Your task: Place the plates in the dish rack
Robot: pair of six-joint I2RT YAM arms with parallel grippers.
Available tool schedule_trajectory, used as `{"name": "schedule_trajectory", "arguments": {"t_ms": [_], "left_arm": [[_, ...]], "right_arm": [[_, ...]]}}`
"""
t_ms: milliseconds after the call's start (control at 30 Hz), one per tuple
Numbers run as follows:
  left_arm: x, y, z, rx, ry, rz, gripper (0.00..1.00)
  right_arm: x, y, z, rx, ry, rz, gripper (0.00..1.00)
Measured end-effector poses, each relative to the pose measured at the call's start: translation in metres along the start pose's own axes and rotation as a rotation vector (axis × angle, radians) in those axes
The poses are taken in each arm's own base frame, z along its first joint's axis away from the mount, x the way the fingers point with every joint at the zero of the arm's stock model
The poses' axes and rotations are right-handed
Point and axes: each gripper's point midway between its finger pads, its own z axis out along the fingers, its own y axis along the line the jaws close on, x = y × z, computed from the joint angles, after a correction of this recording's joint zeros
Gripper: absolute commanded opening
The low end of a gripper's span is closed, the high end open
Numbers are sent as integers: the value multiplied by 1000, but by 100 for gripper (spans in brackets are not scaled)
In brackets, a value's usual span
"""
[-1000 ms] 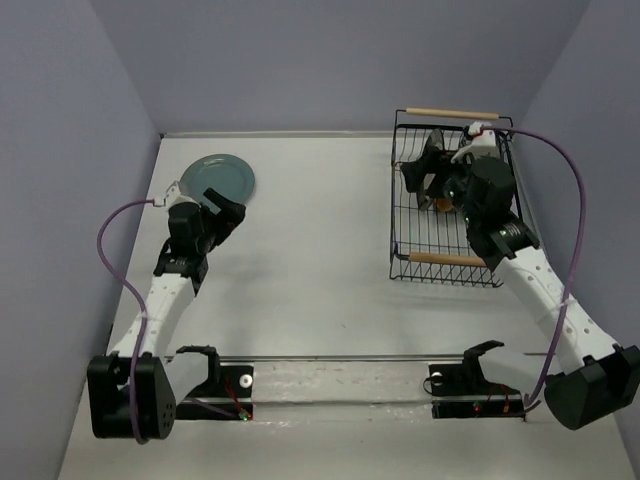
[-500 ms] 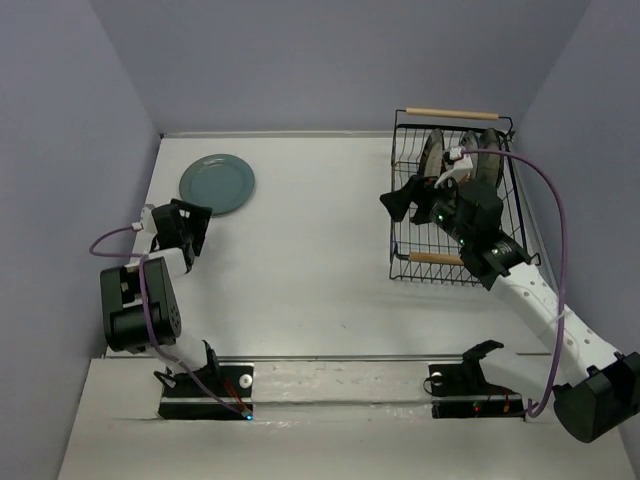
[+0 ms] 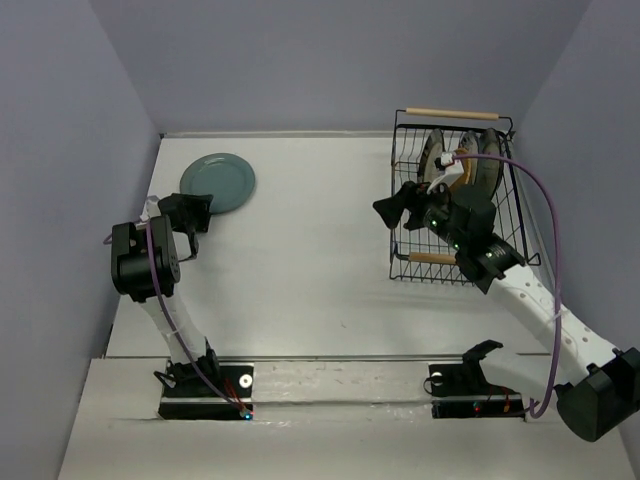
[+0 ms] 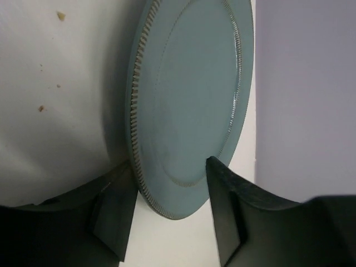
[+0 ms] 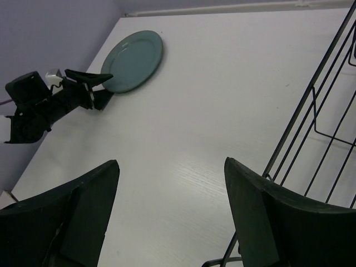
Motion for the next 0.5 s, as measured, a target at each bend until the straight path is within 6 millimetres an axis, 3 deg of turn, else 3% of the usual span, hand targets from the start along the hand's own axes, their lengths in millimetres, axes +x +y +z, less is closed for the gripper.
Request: {"name": "schedule_trajectory", "arguments": {"t_ms": [33,100,133,200,267,333,500], "left_arm": [[1,0,2,7,1,-7,49],[1,2,8,25,1,-32,27],[2,4,12,38,2,-51,6],[4,7,15,51,7,-86,6],[1,-2,14,118,-6,-122,6],[-3,-11,9,176,-20,-126,6],[0,-8,-6,179,-16,-123,6]], "right_arm": [[-1,1,0,-3,-3,0,81],[-1,2,0,-5,-4,0,81],[-1,2,0,-6,-4,0,81],[0,2,0,-5,-3,1,80],[0,1,1,-4,-2,4,80],[2,2,1,-5,1,7,80],[6,10,1,-26,13,16,80]]}}
